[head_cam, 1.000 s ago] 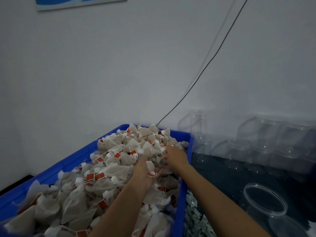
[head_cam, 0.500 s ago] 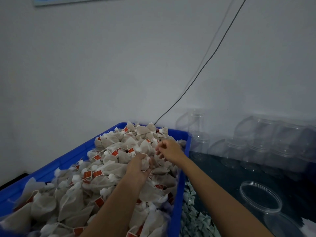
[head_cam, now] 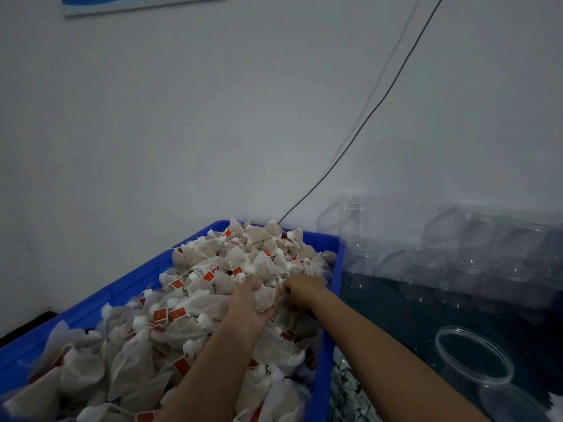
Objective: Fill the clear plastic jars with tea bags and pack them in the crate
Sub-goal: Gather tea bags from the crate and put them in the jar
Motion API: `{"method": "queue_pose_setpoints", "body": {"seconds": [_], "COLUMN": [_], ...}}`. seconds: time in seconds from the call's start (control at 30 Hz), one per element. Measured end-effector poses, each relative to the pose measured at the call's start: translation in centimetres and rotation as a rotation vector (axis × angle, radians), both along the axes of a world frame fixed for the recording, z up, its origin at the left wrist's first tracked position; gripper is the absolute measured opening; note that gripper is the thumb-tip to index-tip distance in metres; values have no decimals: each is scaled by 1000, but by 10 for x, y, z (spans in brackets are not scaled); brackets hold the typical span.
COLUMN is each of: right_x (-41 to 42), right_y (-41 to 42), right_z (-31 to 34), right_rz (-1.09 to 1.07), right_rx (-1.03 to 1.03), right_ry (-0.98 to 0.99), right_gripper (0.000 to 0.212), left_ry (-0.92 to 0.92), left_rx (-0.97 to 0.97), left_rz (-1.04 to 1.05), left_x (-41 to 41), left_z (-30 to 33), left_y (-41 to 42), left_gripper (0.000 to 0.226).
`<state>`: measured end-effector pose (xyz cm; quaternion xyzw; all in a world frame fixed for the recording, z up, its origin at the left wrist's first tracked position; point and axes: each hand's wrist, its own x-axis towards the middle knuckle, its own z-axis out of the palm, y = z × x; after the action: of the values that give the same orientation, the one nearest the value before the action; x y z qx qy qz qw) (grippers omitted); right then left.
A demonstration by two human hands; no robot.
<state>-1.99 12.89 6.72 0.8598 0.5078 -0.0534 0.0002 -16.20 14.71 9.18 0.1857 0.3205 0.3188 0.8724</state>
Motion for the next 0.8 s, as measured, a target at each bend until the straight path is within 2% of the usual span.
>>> {"method": "queue_pose_setpoints", "body": {"seconds": [0.13, 0.27, 0.33, 0.4, 0.47, 0.53, 0.6, 0.63, 0.7, 0.8], "right_x": [0, -11, -17, -22, -22, -11, 4, 10, 19, 22], "right_y": [-11, -27, -37, -43, -44, -36, -27, -24, -17, -3], "right_z": [7, 25, 36, 46, 52, 50, 38, 29, 12, -2], "right_rz": [-52, 65, 195, 282, 233, 84, -75, -114, -116, -58], "right_rx": [408, 781, 782, 632, 595, 741, 755, 681, 474, 155], "right_ry": [148, 570, 681, 768, 858, 799, 519, 399, 280, 135], "right_gripper": [17, 23, 25, 34, 46, 41, 25, 22, 21, 32], "left_ry": [24, 22, -29, -93, -68, -20, -11, -15, -16, -12], "left_rx": [-6, -4, -9, 22, 63, 71, 62, 62, 59, 32], "left_rz": [-49, -67, -79, -123, -141, -112, -94, -105, -129, -150], "left_x": [-3, -3, -4, -5, -5, -4, -3, -3, -3, -1], "left_z": [5, 6, 6, 6, 6, 4, 5, 6, 5, 3], "left_y": [-6, -6, -5, -5, -5, -5, -5, -5, -7, -5], "left_gripper": [12, 2, 16, 30, 27, 23, 11, 4, 9, 10]}}
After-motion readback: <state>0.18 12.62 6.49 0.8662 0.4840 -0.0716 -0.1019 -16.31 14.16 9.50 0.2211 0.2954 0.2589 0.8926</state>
